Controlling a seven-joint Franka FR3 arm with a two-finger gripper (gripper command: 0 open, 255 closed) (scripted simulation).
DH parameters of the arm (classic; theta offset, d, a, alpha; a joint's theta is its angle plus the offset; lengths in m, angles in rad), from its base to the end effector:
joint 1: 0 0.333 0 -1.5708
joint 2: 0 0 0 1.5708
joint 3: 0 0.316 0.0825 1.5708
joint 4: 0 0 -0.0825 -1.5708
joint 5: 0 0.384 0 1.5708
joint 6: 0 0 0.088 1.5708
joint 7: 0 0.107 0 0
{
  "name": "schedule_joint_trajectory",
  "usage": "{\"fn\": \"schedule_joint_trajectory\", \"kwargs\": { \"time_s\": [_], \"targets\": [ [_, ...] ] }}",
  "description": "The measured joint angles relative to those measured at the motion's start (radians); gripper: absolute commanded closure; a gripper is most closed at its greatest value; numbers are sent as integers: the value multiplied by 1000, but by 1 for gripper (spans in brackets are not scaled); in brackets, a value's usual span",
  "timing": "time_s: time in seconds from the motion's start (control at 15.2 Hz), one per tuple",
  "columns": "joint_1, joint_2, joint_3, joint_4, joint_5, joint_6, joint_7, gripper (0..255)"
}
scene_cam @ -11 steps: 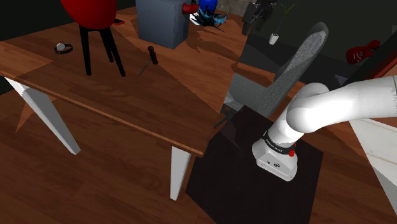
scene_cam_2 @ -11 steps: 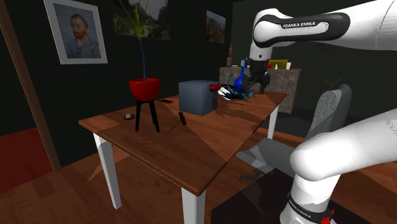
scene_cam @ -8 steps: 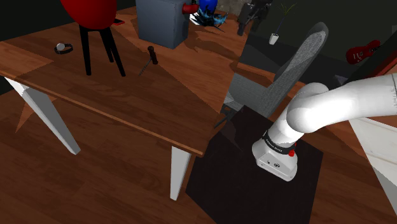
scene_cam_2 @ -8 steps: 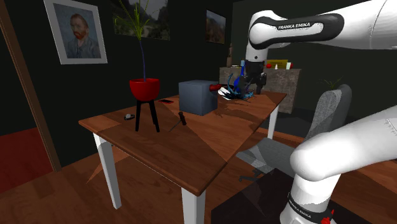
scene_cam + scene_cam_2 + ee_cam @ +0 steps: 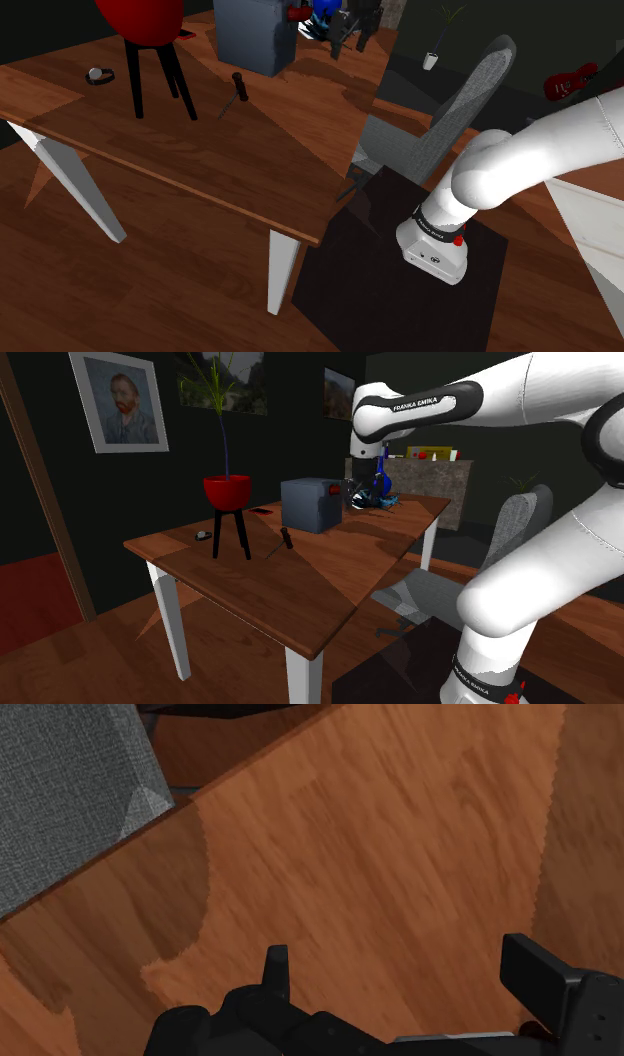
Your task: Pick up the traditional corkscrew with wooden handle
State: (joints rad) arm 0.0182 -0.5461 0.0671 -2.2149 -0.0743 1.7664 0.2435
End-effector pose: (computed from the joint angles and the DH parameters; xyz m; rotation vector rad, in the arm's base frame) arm 0.3936 0.0323 0.5924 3.0360 -0.2362 0.1714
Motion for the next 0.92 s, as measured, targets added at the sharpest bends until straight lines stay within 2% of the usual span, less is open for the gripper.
{"fn": "schedule_joint_trajectory", "kwargs": {
  "time_s": [0.46,0.92],
  "targets": [
    [13,225,99,134,-22,90,140,0],
    [35,478,181,327,-100,136,289,0]
  ]
}}
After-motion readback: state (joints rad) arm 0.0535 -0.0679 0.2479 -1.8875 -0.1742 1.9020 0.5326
